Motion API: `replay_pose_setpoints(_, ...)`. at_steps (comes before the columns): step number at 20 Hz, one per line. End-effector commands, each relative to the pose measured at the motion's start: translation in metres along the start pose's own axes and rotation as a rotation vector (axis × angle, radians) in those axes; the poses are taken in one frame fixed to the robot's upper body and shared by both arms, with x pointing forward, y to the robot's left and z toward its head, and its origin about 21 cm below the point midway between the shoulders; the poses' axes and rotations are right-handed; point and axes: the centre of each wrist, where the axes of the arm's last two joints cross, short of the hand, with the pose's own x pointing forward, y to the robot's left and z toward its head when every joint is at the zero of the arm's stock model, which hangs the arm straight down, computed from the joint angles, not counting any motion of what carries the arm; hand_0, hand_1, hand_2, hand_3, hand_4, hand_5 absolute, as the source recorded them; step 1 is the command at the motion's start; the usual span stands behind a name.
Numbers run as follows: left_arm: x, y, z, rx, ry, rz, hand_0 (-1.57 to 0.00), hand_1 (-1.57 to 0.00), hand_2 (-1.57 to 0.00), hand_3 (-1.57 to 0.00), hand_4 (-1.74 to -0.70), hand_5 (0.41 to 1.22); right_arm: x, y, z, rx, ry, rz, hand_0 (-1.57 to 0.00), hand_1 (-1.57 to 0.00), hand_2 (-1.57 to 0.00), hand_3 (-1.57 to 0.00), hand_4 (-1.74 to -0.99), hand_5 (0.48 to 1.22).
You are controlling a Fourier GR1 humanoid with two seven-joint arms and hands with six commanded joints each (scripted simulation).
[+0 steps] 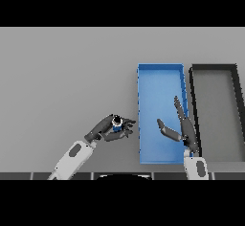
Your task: Pick up the blue pipe and place it into the blue bin.
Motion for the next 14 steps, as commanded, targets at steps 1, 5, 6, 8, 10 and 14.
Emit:
replay_pose_setpoints(1, 0.008, -0.003, -0.003, -0.005, -0.030, 0.005, -1.51, -1.52, -1.52, -1.45, -1.72, 1.201, 0.000, 0.002, 0.002, -0.001, -0.007, 0.009, 0.00, 0.00, 0.00, 0.00, -1.183, 0.606)
replay_pose_setpoints(5, 0.030, -0.012, -0.011, -0.046, -0.067, -0.002, -1.55, -1.55, -1.55, -1.48, -1.73, 1.213, 0.000, -0.001, 0.003, -0.007, -0.014, 0.015, 0.00, 0.00, 0.00, 0.00, -1.157, 0.600)
replay_pose_setpoints(6, 0.037, -0.009, -0.013, -0.040, -0.066, -0.012, -1.55, -1.55, -1.56, -1.48, -1.73, 1.214, -0.001, 0.001, 0.006, -0.004, -0.012, 0.012, 0.00, 0.00, 0.00, 0.00, -1.149, 0.599)
replay_pose_setpoints(8, 0.043, -0.007, -0.011, -0.059, -0.060, -0.024, -1.56, -1.56, -1.56, -1.49, -1.74, 1.217, -0.001, -0.004, 0.007, -0.008, -0.023, 0.014, 0.00, 0.00, 0.00, 0.00, -1.141, 0.603)
replay_pose_setpoints(10, 0.049, -0.009, -0.014, -0.065, -0.045, -0.029, -1.56, -1.56, -1.56, -1.49, -1.74, 1.218, -0.002, -0.005, 0.009, -0.012, -0.033, 0.029, 0.00, 0.00, 0.00, 0.00, -1.133, 0.606)
replay_pose_setpoints(14, 0.046, -0.012, -0.016, -0.072, -0.018, -0.046, -1.57, -1.57, -1.57, -1.50, -1.74, 1.219, 0.001, -0.005, 0.007, -0.012, -0.024, 0.028, 0.00, 0.00, 0.00, 0.00, -1.161, 0.605)
